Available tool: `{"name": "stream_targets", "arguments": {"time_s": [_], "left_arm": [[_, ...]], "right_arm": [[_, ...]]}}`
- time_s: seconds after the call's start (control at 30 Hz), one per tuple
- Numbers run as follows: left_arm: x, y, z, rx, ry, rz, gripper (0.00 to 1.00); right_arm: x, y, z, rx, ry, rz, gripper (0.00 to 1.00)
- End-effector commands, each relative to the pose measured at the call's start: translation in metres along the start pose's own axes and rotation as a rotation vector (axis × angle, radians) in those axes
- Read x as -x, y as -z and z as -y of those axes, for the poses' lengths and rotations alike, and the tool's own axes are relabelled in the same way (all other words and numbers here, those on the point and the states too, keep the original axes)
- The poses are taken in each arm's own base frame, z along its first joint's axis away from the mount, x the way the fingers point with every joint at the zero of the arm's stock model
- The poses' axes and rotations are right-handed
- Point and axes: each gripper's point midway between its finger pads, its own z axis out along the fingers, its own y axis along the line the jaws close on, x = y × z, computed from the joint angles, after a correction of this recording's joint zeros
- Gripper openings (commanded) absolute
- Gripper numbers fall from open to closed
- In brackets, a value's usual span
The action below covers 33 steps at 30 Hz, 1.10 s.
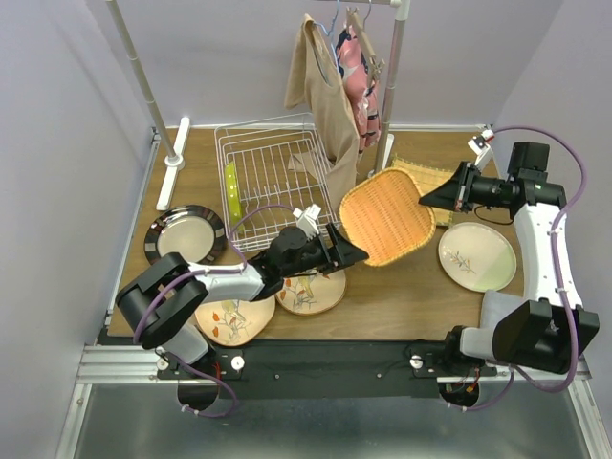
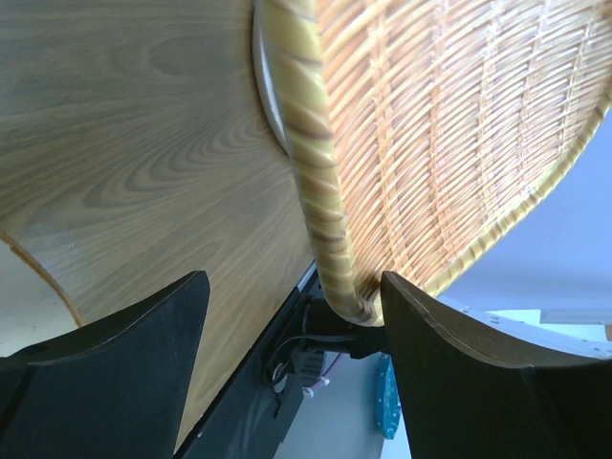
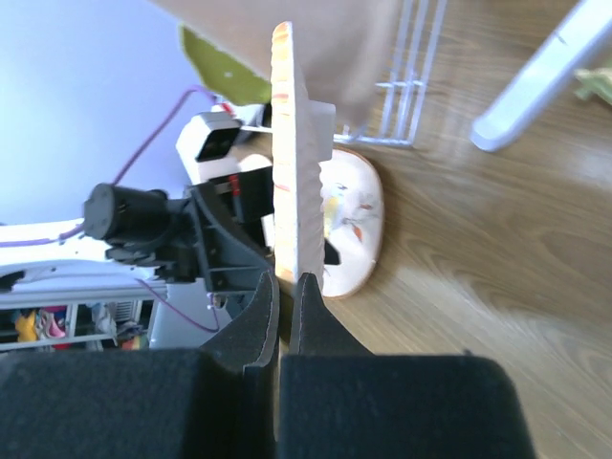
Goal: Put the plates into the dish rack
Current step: Pass the plate from the right arm to the left
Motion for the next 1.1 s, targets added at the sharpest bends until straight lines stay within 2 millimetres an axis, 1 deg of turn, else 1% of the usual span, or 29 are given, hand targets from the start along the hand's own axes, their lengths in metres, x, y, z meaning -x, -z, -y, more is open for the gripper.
{"name": "stream_targets", "arguments": {"time_s": [0.0, 0.17, 0.2, 0.33, 0.37, 0.4, 0.43, 0.53, 0.57, 0.63, 0.67, 0.73, 0.77, 0.83, 0.87, 0.9, 1.0, 1.03, 1.07], "left_arm": [[0.027, 0.004, 0.028, -0.095, -0.008, 0.106, 0.81], [0.043, 0.007, 0.05, -0.147, -0.032, 0.152, 0.81], [0.046, 0.011, 0.057, -0.17, -0.037, 0.162, 0.81], [0.055, 0.02, 0.07, -0.213, -0.04, 0.188, 0.78], [0.056, 0.022, 0.073, -0.226, -0.041, 0.189, 0.72], [0.058, 0.024, 0.079, -0.249, -0.044, 0.195, 0.7], [0.057, 0.026, 0.081, -0.259, -0.042, 0.191, 0.69], [0.058, 0.03, 0.09, -0.289, -0.049, 0.194, 0.6], [0.058, 0.031, 0.092, -0.295, -0.054, 0.194, 0.55], [0.058, 0.036, 0.099, -0.317, -0.065, 0.198, 0.48], [0.059, 0.037, 0.101, -0.323, -0.076, 0.204, 0.41], [0.061, 0.043, 0.107, -0.335, -0.085, 0.212, 0.33], [0.062, 0.044, 0.108, -0.337, -0.087, 0.216, 0.24], [0.062, 0.048, 0.11, -0.332, -0.106, 0.218, 0.16], [0.064, 0.049, 0.11, -0.325, -0.114, 0.222, 0.04], [0.064, 0.051, 0.11, -0.313, -0.131, 0.224, 0.0], [0.067, 0.057, 0.111, -0.289, -0.178, 0.236, 0.0], [0.069, 0.059, 0.109, -0.276, -0.213, 0.248, 0.0], [0.069, 0.062, 0.11, -0.271, -0.232, 0.251, 0.0]], "right_arm": [[0.001, 0.019, -0.06, 0.171, -0.002, 0.014, 0.0], [-0.01, 0.02, -0.062, 0.19, -0.018, -0.002, 0.0], [-0.011, 0.02, -0.062, 0.192, -0.017, -0.003, 0.0], [-0.019, 0.018, -0.06, 0.209, -0.032, -0.015, 0.0], [-0.021, 0.018, -0.06, 0.216, -0.039, -0.018, 0.01], [-0.022, 0.018, -0.06, 0.219, -0.042, -0.02, 0.01], [-0.023, 0.018, -0.06, 0.221, -0.041, -0.02, 0.0], [-0.027, 0.017, -0.059, 0.221, -0.037, -0.022, 0.01], [-0.029, 0.018, -0.059, 0.224, -0.031, -0.021, 0.01], [-0.032, 0.017, -0.057, 0.225, -0.03, -0.024, 0.01], [-0.034, 0.016, -0.055, 0.223, -0.021, -0.025, 0.01], [-0.037, 0.016, -0.053, 0.212, -0.007, -0.022, 0.01], [-0.037, 0.016, -0.052, 0.208, 0.008, -0.019, 0.01], [-0.04, 0.015, -0.05, 0.205, 0.019, -0.019, 0.01], [-0.042, 0.015, -0.049, 0.206, 0.029, -0.02, 0.01], [-0.042, 0.015, -0.049, 0.205, 0.038, -0.018, 0.01], [-0.044, 0.015, -0.046, 0.181, 0.085, -0.009, 0.02], [-0.043, 0.015, -0.045, 0.175, 0.118, -0.005, 0.06], [-0.043, 0.016, -0.044, 0.172, 0.148, 0.0, 0.19]]}}
